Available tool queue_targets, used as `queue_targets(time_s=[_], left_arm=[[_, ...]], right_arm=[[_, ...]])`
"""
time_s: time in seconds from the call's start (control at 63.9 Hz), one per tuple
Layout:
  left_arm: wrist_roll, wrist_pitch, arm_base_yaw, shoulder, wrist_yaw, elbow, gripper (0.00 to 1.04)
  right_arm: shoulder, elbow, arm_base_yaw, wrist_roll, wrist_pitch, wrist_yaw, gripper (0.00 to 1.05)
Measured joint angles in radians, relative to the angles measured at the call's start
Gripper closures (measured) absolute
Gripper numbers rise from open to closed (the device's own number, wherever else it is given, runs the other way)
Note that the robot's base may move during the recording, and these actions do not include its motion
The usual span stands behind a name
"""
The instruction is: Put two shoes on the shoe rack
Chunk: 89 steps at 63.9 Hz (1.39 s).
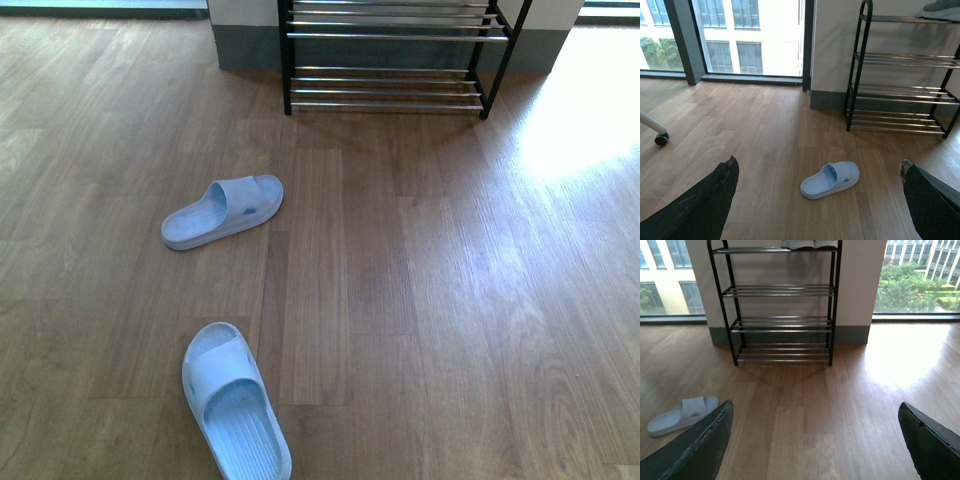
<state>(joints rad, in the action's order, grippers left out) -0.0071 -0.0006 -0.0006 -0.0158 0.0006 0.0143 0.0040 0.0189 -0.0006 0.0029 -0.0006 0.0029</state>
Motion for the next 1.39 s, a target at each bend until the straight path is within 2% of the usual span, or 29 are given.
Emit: queue_targets(time_s=[0.11,0.141,0.172,0.204,0.235,0.266,0.313,0.407,0.532,0.752,0.971,1.393], left_arm=[[-0.007,-0.006,-0.005,-0.005,-0.02,0.002,0.09],[-0.047,-0.068,-0.036,-0.036,-0.122,0.025,0.09],[-0.123,-0.16,-0.106,-0.129,-0.269,0.071,0.09],[-0.172,-0.179,-0.153,-0.224,-0.364,0.101,0.09],[-0.264,-0.153,-0.203,-0.383,-0.41,0.135,0.09],[-0.326,-0.111,-0.227,-0.509,-0.402,0.157,0.09],[-0.374,-0.026,-0.239,-0.763,-0.336,0.204,0.09],[-0.376,0.063,-0.231,-1.048,-0.275,0.263,0.09],[-0.32,0.144,-0.219,-1.456,-0.213,0.383,0.09],[-0.187,0.171,-0.219,-2.039,-0.124,0.653,0.09],[-0.112,0.163,-0.23,-2.306,-0.079,0.809,0.09],[-0.143,0.143,-0.249,-2.62,-0.033,1.052,0.09]], right_arm=[[0.0,0.0,0.0,0.0,0.0,-0.001,0.09],[0.0,0.0,0.0,0.0,0.0,-0.001,0.09],[0.0,0.0,0.0,0.0,0.0,0.0,0.09],[0.0,0.0,0.0,0.0,0.0,0.0,0.09],[0.0,0.0,0.0,0.0,0.0,-0.002,0.09],[0.0,0.0,0.0,0.0,0.0,-0.003,0.09],[0.0,0.0,0.0,0.0,0.0,-0.003,0.09],[0.0,0.0,0.0,0.0,0.0,-0.003,0.09],[0.0,0.0,0.0,0.0,0.0,-0.003,0.09],[0.0,0.0,0.0,0.0,0.0,-0.003,0.09],[0.0,0.0,0.0,0.0,0.0,-0.003,0.09],[0.0,0.0,0.0,0.0,0.0,-0.003,0.09]])
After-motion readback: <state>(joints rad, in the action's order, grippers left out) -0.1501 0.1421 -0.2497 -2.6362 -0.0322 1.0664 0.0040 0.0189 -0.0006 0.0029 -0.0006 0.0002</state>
